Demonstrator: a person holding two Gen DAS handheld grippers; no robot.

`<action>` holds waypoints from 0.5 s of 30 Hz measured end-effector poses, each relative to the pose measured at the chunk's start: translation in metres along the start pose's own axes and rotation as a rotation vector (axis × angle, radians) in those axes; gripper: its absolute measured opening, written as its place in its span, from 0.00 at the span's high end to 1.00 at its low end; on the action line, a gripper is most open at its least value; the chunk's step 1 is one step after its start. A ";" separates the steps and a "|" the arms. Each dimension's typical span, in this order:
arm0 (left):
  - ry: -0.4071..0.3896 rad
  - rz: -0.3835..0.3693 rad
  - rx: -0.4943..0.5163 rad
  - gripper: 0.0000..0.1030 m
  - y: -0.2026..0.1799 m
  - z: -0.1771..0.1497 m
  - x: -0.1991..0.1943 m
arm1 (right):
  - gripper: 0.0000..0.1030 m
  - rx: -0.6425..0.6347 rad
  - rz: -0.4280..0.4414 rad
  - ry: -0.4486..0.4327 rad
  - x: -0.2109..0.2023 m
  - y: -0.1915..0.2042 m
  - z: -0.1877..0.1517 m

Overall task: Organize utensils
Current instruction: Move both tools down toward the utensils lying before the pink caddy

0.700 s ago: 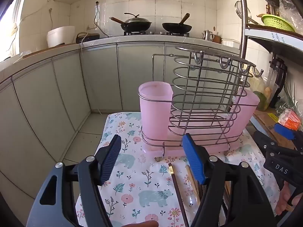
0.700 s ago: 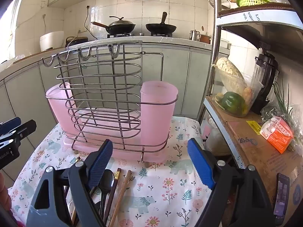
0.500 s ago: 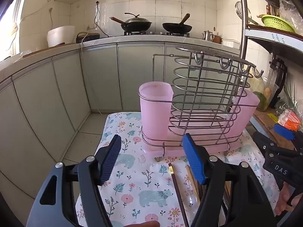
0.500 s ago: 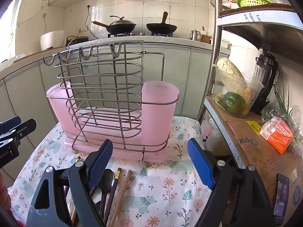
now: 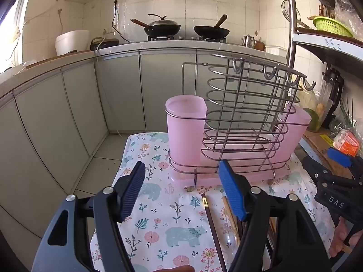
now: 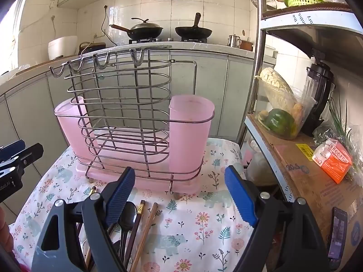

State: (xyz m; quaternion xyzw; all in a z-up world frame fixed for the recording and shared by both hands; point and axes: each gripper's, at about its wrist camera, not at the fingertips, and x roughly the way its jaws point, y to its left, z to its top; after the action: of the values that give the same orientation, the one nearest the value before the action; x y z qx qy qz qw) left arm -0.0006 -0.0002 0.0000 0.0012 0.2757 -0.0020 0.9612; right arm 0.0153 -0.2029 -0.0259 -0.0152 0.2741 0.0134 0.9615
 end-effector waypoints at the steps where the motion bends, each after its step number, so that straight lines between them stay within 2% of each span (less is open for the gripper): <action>1: 0.001 0.001 -0.001 0.34 0.000 0.000 0.000 | 0.22 0.001 0.000 0.001 -0.001 0.000 0.001; 15: 0.028 -0.007 -0.003 0.34 0.001 -0.007 0.010 | 0.22 0.009 -0.003 0.024 0.006 -0.002 -0.004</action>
State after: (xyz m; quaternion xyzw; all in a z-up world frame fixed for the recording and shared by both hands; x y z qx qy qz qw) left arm 0.0041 0.0006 -0.0112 -0.0011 0.2894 -0.0049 0.9572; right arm 0.0185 -0.2045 -0.0331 -0.0113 0.2855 0.0103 0.9583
